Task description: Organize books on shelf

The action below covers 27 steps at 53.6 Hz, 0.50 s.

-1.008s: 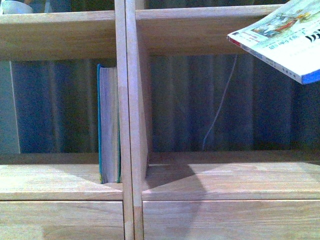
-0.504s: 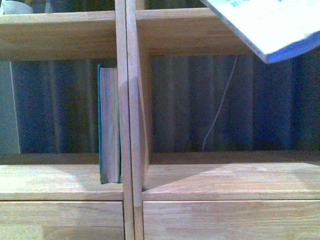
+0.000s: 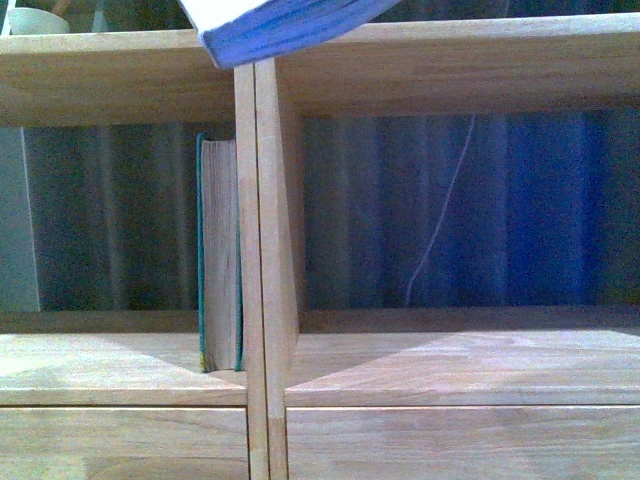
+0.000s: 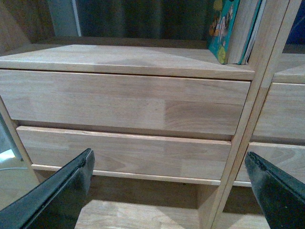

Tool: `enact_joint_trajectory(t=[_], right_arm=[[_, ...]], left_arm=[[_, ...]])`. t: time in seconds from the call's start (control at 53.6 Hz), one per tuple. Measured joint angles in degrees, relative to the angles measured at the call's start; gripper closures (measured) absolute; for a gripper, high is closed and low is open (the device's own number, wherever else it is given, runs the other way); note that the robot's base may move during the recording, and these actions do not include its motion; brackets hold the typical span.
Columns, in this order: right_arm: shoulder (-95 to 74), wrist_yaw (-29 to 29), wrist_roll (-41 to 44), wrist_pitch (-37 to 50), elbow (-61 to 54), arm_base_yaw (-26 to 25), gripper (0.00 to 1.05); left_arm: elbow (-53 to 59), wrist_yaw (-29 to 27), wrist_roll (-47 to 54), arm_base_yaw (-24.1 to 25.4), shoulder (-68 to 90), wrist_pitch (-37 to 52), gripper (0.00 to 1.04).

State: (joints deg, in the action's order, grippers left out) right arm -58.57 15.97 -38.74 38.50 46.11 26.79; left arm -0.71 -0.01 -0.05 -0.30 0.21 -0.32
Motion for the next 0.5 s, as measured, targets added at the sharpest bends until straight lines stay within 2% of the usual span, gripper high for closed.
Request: enact_joint_trajectory(t=[0.131,0.243,0.336,0.504], right_arm=[[-0.28,-0.09,0.20,-0.09,0.00,-0.24,0.89],[-0.28,0.11,0.31,-0.28,0.00,-1.09,0.89],[-0.44,0.44,0.42,-0.42,0.00,-2.03,0.89],[-0.85,0.59,0.39,-0.70,0.00,-3.96,0.89]], left_arm=[[0.00,0.00,0.00,0.00,0.00,0.00,0.07],[-0.44,7.76,-8.83,2.67,3.02,-0.46,0.07],[-1.22,11.39,-15.69,4.79,7.32,1.97,0.07],[-6.23,17.99,-18.78,8.90,14.56,7.48,0.07]])
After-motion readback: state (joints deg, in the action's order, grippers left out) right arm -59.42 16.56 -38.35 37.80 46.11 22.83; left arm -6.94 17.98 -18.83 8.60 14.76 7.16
